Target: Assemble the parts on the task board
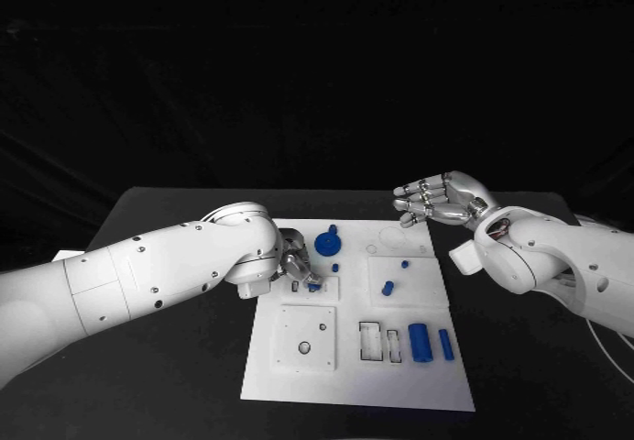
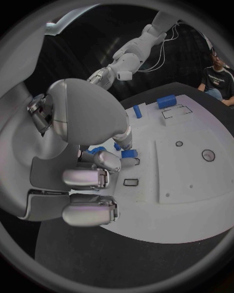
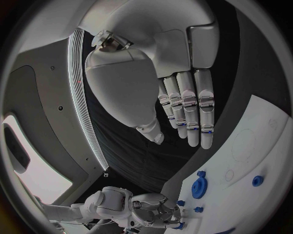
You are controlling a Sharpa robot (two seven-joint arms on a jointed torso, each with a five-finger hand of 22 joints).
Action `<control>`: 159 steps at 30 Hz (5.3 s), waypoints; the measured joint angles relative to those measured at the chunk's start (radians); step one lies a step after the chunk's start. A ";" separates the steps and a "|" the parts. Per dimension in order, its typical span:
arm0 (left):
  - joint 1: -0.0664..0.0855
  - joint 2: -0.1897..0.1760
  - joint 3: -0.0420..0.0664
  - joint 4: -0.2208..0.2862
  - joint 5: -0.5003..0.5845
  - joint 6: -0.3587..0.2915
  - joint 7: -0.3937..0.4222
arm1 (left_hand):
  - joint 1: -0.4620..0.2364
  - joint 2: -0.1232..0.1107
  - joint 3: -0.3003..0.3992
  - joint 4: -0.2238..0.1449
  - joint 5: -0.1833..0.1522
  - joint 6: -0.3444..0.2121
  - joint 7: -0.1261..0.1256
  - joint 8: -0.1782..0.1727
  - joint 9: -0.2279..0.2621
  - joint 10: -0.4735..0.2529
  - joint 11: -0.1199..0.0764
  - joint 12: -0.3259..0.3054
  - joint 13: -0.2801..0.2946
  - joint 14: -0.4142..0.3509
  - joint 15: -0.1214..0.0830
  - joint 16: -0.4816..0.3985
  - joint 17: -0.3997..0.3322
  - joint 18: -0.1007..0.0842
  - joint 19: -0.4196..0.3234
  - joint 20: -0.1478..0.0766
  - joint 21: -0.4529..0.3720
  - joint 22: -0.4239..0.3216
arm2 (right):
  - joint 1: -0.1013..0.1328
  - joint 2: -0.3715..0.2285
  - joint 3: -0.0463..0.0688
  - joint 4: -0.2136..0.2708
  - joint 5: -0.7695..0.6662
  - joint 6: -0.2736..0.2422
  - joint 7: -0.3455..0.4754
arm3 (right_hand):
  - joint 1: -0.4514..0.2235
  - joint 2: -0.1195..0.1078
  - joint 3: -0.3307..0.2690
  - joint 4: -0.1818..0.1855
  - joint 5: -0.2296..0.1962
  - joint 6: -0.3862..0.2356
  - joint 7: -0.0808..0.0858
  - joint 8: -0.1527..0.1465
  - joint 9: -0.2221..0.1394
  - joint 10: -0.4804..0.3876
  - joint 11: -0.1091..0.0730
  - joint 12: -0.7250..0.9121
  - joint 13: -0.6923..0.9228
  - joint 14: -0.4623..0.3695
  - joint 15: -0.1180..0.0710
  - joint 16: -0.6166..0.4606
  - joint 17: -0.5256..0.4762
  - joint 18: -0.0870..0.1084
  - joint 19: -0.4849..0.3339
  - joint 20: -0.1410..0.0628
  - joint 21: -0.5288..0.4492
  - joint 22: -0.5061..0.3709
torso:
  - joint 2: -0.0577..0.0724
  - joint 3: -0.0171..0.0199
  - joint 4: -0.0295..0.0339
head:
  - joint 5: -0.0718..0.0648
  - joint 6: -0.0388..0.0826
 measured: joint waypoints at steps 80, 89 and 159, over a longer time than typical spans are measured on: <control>-0.003 -0.005 -0.001 0.013 -0.091 0.035 0.000 | -0.011 -0.005 0.017 -0.017 0.009 0.014 0.004 -0.003 0.002 0.007 0.000 0.000 0.006 0.000 0.000 0.000 0.000 0.000 0.000 0.000 0.012 0.000 | -0.004 0.008 0.000 -0.003 -0.002 0.006 0.009 | -0.014 0.004 -0.008 -0.003 -0.004 0.001 -0.001 0.000 0.000 0.000 0.000 0.000 -0.012 0.004 0.004 -0.004 -0.008 0.000 0.004 0.004 -0.015 -0.001 | -0.001 0.0001 0.0001 | 0.003 -0.018; -0.002 -0.003 -0.001 0.011 -0.093 0.040 0.000 | -0.017 -0.004 0.017 -0.023 0.015 0.016 0.005 -0.003 0.002 0.011 -0.004 0.004 0.006 0.000 0.000 0.000 0.000 0.000 0.000 0.000 0.012 0.000 | -0.004 0.008 0.000 -0.003 -0.002 0.007 0.009 | -0.014 0.004 -0.011 -0.005 -0.004 0.001 -0.001 0.000 0.000 0.000 0.000 0.000 -0.013 0.004 0.004 -0.004 -0.009 0.000 0.004 0.004 -0.015 0.000 | -0.001 0.0002 0.0000 | 0.003 -0.018; -0.004 0.003 0.006 -0.034 -0.077 0.063 0.000 | -0.301 0.053 -0.373 -0.019 -0.105 0.103 -0.033 -0.034 0.008 0.058 -0.022 0.044 0.081 0.000 -0.007 0.000 0.000 0.000 0.000 -0.007 0.023 0.000 | -0.008 0.012 0.000 -0.004 -0.003 0.019 0.009 | -0.014 0.004 -0.017 -0.011 0.000 -0.001 0.001 0.000 0.000 0.000 0.000 0.004 -0.018 0.004 0.004 -0.008 -0.014 0.000 0.007 0.000 -0.023 0.000 | -0.001 -0.0010 0.0000 | -0.007 -0.019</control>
